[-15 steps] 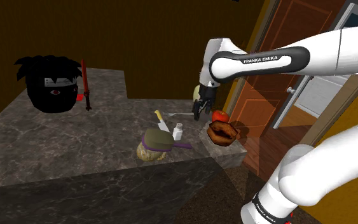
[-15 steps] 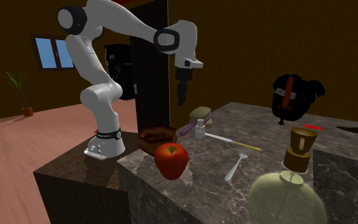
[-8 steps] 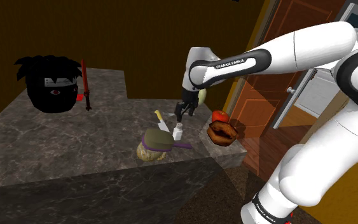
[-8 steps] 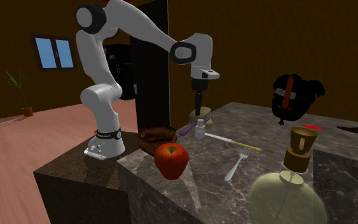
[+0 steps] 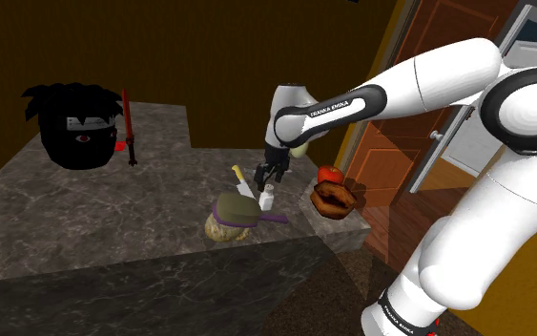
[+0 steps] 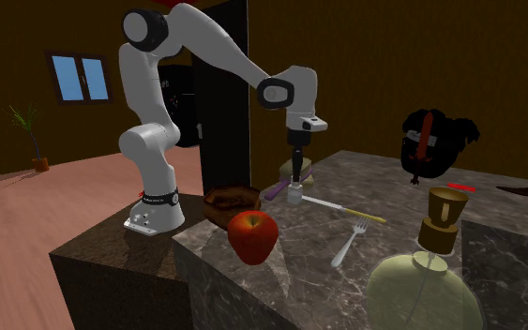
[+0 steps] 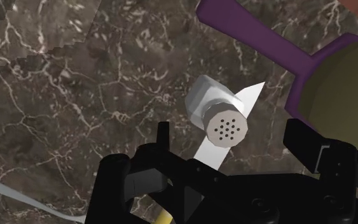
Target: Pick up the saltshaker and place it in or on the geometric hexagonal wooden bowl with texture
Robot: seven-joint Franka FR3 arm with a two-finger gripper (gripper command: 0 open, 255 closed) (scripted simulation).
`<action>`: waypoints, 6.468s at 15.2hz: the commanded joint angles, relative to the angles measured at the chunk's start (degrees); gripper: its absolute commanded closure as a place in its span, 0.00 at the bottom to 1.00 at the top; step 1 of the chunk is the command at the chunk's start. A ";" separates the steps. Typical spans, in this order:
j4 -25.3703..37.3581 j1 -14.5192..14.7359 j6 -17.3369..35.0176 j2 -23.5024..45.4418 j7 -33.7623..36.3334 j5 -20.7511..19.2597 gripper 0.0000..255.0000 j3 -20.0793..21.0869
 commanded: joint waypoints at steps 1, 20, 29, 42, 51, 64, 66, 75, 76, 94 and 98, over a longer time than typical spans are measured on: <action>-0.69 0.00 1.08 0.36 -0.02 0.02 0.00 0.00; 0.05 0.00 -0.47 -0.46 -0.01 0.02 1.00 -0.01; 3.99 -0.01 -7.47 -3.52 0.03 0.01 1.00 -0.02; 11.36 -0.03 -17.49 -6.16 0.09 -0.01 1.00 -0.04; 17.27 -0.03 -24.01 -6.77 0.13 -0.03 1.00 -0.06; 5.42 -5.98 -29.92 -24.70 -13.11 -4.36 1.00 -8.93; 4.62 -6.99 -31.13 -26.82 -15.31 -5.46 1.00 -10.52; -0.43 -9.17 -29.85 -30.91 -19.68 -8.20 1.00 -14.14; -1.25 -9.20 -29.10 -30.98 -19.65 -8.26 1.00 -14.21; -12.93 -9.68 -16.64 -30.22 -19.42 -9.36 1.00 -15.62; -12.93 -9.68 -16.64 -30.22 -19.42 -9.36 1.00 -15.62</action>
